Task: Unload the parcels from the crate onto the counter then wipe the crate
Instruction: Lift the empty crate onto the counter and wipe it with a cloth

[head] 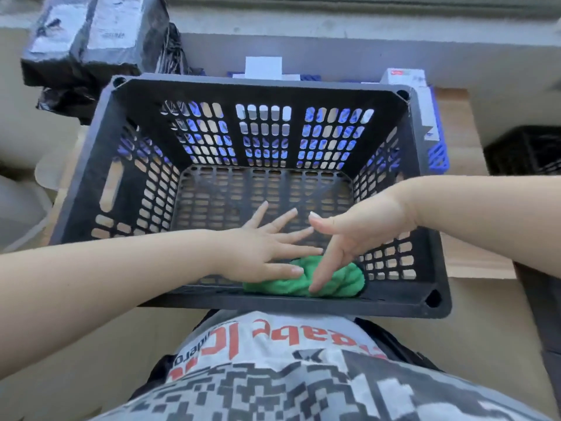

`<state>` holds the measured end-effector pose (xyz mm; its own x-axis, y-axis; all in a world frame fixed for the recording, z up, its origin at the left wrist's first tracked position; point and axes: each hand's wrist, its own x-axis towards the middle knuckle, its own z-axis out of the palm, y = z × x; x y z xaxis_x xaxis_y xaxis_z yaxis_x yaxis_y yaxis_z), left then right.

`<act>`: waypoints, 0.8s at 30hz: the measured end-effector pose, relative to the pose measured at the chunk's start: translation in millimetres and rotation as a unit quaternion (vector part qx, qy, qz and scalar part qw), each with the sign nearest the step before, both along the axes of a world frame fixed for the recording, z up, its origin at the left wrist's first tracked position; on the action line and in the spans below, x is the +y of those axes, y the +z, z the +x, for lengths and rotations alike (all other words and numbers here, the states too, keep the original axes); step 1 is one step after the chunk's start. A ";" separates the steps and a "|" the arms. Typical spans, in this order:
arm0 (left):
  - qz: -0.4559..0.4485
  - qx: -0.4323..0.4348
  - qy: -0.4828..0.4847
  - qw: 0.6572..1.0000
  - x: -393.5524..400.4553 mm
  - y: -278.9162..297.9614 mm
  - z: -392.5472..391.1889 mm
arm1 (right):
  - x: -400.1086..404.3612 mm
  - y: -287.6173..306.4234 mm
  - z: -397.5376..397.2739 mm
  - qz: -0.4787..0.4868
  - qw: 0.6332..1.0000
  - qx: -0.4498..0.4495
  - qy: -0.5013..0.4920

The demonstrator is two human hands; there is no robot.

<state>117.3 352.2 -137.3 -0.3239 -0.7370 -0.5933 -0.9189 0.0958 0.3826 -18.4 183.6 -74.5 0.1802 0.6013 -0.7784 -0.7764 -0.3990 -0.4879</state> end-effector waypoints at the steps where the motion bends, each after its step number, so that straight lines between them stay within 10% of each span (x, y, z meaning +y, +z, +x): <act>1: -0.002 0.012 -0.022 1.000 -5.9 0.5 -8.4 | -5.9 3.8 -5.6 -0.021 1.000 0.005 -0.002; 12: 0.009 0.141 -0.004 0.990 -52.8 -2.6 -41.6 | -10.5 26.6 -62.4 -0.330 0.915 -0.232 0.014; 24: -0.216 0.191 0.252 0.924 -86.1 36.2 60.1 | 1.5 -5.2 -8.2 -0.541 0.590 -0.396 -0.449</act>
